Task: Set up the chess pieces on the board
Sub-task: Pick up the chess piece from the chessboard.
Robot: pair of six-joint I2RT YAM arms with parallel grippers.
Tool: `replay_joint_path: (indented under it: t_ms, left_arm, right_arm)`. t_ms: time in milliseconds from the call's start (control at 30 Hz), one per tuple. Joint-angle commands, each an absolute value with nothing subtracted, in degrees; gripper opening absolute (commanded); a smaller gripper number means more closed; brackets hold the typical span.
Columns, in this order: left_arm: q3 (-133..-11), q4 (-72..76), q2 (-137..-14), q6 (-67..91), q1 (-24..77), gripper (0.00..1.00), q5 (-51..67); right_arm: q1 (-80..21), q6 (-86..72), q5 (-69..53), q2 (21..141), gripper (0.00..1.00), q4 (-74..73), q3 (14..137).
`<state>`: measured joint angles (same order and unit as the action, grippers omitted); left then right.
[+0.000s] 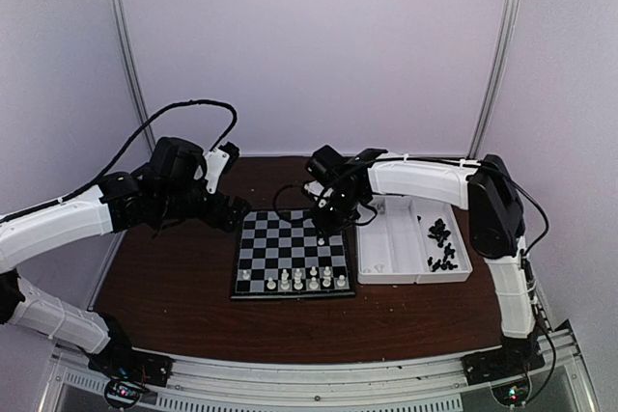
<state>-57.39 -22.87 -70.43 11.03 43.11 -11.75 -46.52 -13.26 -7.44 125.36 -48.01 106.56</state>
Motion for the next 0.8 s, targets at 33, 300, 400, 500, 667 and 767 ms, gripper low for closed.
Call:
replay_joint_path:
  t_ms: [33,300,400,500,667,767]
  left_arm:
    - [-57.1,-21.9,-69.6,10.5,42.6,0.98,-11.8]
    - [-57.2,-22.1,-69.6,10.4,42.6,0.98,-11.7]
    - [-57.1,-22.1,-69.4,10.3,42.6,0.98,-11.7]
    - [-57.1,-22.2,-69.3,10.2,42.5,0.98,-11.9]
    - [-57.2,-22.2,-69.2,10.3,42.5,0.98,-11.7]
    - [-57.2,-22.2,-69.1,10.3,42.5,0.98,-11.8]
  right_arm:
    - [-46.2,-12.7,-7.1,128.1,0.28,-48.6,109.2]
    - [-46.1,-12.5,-7.3,130.0,0.25,-49.1,110.8]
    - [-46.1,-12.5,-7.5,130.4,0.24,-49.1,111.0]
    - [-46.1,-12.5,-7.6,130.8,0.23,-49.2,111.2]
    - [-46.1,-12.3,-7.2,130.9,0.18,-49.8,111.7]
    - [-46.0,-12.2,-6.7,130.6,0.12,-50.1,111.5]
